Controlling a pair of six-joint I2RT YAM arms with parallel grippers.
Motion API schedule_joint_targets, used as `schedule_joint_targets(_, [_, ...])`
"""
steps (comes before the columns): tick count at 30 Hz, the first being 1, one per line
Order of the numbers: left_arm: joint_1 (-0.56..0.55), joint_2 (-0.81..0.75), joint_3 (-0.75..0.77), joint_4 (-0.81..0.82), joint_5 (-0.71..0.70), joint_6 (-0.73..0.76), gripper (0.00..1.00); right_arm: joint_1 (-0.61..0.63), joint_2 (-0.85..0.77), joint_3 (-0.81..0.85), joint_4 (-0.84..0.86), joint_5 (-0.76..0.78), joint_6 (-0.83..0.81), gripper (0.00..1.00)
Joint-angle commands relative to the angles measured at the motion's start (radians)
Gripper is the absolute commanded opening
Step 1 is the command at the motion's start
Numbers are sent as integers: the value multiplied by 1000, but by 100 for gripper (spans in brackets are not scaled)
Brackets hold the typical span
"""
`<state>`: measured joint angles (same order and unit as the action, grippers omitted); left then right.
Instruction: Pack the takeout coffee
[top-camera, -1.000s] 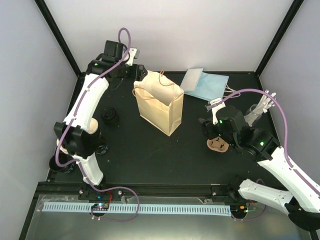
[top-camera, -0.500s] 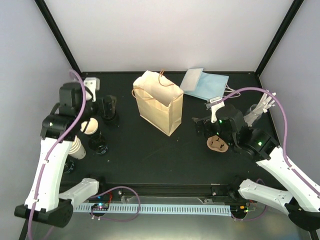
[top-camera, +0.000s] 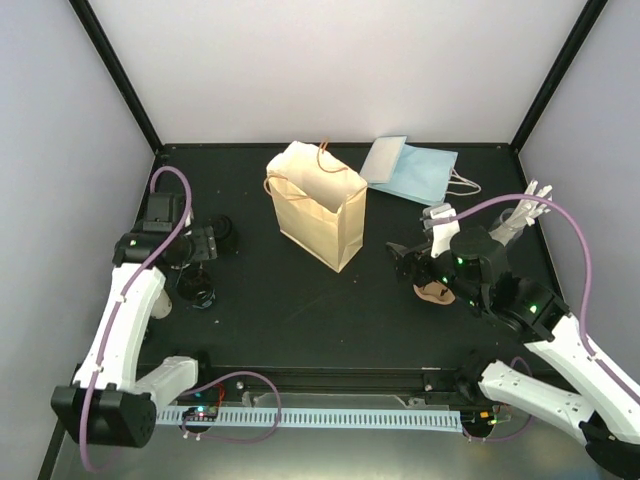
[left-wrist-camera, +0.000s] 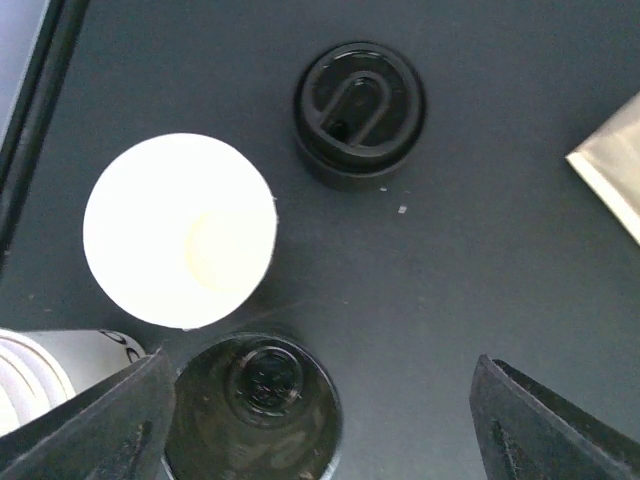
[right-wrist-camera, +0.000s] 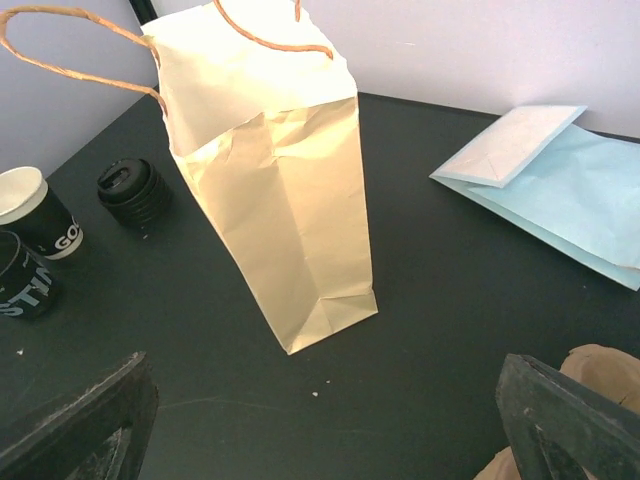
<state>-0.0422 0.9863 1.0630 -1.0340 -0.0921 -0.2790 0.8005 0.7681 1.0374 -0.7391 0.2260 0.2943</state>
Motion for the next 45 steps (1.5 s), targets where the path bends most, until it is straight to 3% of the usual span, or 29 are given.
schedule_joint_targets(1, [21,103,18,47,-128,20,80,-6,-23,4,24,-11,13,95])
schedule_joint_targets(9, [30,302,79,14,-115,31,71,-6,-58,-9,22,-12,20,94])
schedule_joint_targets(15, [30,443,96,26,-117,38,42,-6,-73,-12,25,-4,4,94])
schedule_joint_targets(21, [39,487,107,43,-182,28,41,-7,-67,-5,15,-9,-9,94])
schedule_joint_targets(26, [42,500,106,57,-186,34,35,-6,-70,-11,13,-4,-10,94])
schedule_joint_targets(34, [51,509,108,69,-218,47,2,-7,-67,-4,5,-4,-10,94])
schedule_joint_targets(45, [52,406,216,-42,-222,11,2,-7,-64,16,-22,-1,-7,93])
